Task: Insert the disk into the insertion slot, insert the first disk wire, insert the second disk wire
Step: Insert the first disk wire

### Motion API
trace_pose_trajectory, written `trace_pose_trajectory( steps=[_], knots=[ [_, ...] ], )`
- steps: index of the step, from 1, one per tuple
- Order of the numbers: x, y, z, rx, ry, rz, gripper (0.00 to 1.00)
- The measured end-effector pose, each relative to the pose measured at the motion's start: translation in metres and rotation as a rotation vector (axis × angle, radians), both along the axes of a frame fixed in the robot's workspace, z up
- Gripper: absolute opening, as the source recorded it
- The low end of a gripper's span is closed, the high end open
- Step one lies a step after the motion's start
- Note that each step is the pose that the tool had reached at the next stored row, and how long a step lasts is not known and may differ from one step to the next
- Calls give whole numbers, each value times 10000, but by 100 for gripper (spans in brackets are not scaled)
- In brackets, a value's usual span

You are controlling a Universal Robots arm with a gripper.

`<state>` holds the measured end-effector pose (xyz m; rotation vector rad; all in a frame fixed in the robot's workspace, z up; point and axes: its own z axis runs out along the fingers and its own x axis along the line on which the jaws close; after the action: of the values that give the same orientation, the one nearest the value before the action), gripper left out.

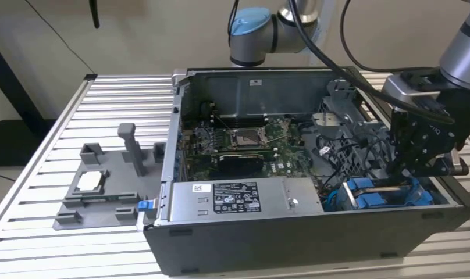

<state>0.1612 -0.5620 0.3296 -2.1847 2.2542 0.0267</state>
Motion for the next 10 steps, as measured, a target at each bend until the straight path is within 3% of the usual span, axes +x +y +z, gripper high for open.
trace_pose_trajectory(
  steps=[4,7,10],
  knots=[
    [0,0,-14,16,1,0,19],
    [0,-2,-14,20,-1,0,27],
    [0,-2,83,39,0,-7,27]
  ],
)
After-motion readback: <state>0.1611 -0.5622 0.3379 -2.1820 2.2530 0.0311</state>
